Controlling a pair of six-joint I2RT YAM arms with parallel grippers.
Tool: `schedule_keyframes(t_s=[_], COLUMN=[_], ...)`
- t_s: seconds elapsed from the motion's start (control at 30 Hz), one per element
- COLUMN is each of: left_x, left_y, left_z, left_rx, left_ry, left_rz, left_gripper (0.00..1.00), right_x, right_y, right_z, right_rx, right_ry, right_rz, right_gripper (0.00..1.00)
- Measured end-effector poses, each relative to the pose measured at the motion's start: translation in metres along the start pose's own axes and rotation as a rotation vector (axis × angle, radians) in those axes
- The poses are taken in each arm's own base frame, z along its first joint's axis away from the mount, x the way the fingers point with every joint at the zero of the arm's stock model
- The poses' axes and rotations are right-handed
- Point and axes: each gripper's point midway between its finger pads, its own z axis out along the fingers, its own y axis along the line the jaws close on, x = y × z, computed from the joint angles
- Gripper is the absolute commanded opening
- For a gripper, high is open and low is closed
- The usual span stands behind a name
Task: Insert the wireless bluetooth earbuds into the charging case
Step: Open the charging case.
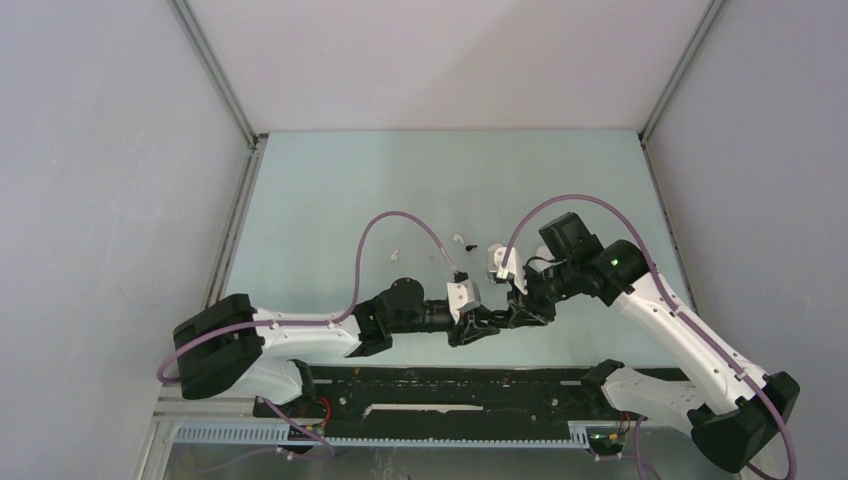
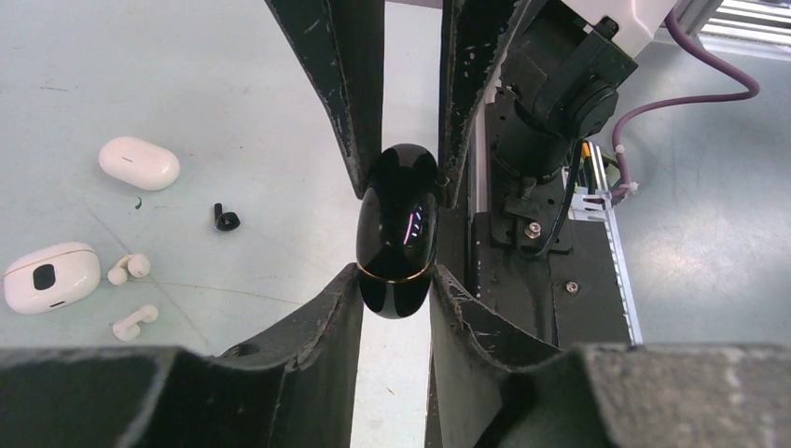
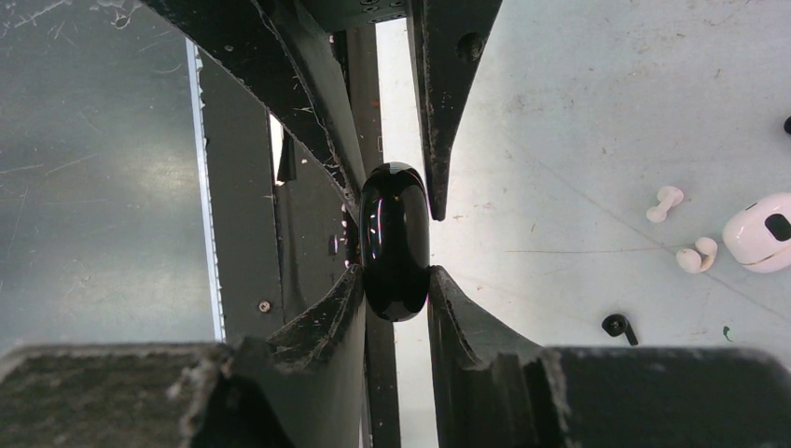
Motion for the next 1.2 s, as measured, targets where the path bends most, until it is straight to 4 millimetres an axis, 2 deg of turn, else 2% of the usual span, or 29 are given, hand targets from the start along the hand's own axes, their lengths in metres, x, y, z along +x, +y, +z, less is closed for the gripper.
schedule_keyframes(t_s=[0.33, 0.5, 0.63, 0.73, 0.83, 0.93, 1.07, 1.2], left_x=[-0.002, -0.002, -0.001, 0.0, -0.001, -0.001, -0.004, 0.0], left_y=[0.0, -0.001, -0.001, -0.002, -0.003, -0.003, -0.003, -0.003], left_z=[0.0, 0.0, 0.001, 0.002, 0.003, 0.003, 0.003, 0.001], left_rx=[0.002, 0.003, 0.005, 0.01, 0.014, 0.02, 0.02, 0.02], left_ry=[-0.007, -0.007, -0.006, -0.008, -0.011, -0.017, -0.032, -0.029], left_rz=[-0.004, -0.006, -0.019, -0.024, -0.021, -0.017, -0.007, 0.007], left_gripper=[0.3, 0.33, 0.25, 0.16, 0.07, 0.02, 0.0, 0.0], right_x=[0.0, 0.0, 0.0, 0.001, 0.001, 0.001, -0.002, -0.009], right_y=[0.0, 0.0, 0.0, 0.0, -0.001, -0.001, -0.001, -0.002], right_z=[0.0, 0.0, 0.0, 0.0, 0.0, -0.001, -0.004, -0.006], right_rx=[0.0, 0.0, 0.001, 0.002, 0.004, 0.003, -0.01, -0.031], right_ry=[0.001, 0.001, 0.002, 0.003, 0.004, -0.003, -0.036, -0.08], right_rz=[0.012, 0.012, 0.013, 0.014, 0.02, 0.035, 0.081, 0.132], right_gripper=[0.09, 0.1, 0.11, 0.12, 0.2, 0.3, 0.39, 0.42])
